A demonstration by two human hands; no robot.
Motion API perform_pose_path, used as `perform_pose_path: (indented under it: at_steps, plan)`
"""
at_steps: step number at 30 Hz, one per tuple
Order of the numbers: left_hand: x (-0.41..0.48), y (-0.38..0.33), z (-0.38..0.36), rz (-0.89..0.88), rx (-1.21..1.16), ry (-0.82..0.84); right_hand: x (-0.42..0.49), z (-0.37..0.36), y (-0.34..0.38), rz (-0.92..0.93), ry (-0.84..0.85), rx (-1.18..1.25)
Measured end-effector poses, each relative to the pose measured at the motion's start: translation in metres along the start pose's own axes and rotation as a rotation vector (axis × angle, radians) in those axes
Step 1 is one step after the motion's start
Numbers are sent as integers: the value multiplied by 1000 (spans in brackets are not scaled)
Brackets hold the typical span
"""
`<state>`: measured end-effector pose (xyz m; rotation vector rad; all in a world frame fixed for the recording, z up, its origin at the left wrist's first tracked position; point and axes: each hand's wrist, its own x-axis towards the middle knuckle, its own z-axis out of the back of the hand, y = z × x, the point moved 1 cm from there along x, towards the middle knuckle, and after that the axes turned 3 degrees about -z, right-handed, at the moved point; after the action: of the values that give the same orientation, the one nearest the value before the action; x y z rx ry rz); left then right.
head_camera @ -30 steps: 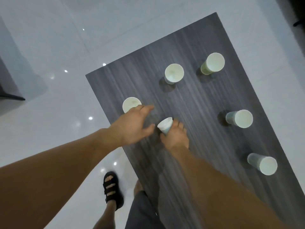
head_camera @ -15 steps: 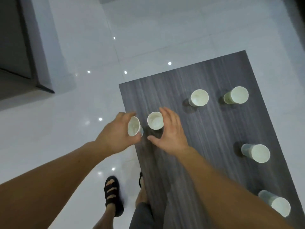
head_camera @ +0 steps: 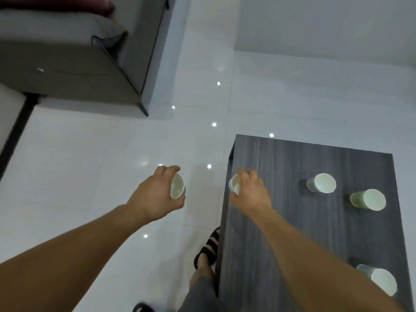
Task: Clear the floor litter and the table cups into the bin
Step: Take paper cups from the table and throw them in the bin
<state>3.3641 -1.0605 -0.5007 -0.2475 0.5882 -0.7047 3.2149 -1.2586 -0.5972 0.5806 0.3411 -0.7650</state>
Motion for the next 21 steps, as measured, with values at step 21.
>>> perform_pose_path:
  at_steps: [21]
  plan:
    - [-514, 307, 98, 639, -342, -678, -333, -122, 470, 985, 101, -486]
